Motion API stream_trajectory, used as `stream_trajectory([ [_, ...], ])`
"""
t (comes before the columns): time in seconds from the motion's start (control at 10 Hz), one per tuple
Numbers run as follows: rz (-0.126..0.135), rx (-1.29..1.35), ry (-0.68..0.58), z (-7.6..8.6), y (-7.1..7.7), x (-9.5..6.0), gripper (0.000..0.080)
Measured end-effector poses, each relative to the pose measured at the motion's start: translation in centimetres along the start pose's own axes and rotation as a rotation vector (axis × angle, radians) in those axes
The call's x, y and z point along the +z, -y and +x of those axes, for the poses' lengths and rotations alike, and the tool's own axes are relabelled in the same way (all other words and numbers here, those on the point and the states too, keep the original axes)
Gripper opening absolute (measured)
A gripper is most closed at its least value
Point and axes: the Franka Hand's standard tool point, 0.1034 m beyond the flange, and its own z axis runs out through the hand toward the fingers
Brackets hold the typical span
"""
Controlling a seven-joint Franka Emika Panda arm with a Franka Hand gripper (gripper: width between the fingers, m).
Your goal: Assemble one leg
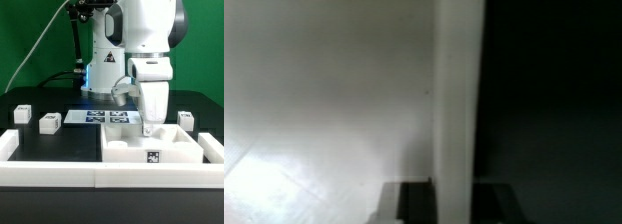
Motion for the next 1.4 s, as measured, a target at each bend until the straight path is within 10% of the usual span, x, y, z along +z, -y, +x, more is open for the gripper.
stream_trajectory([
  [1.1,-0.02,0.007,-0.01,1.0,-3.0,0.1,0.0121],
  [1.4,-0.02,0.008,-0.01,1.0,-3.1,0.1,0.0586],
])
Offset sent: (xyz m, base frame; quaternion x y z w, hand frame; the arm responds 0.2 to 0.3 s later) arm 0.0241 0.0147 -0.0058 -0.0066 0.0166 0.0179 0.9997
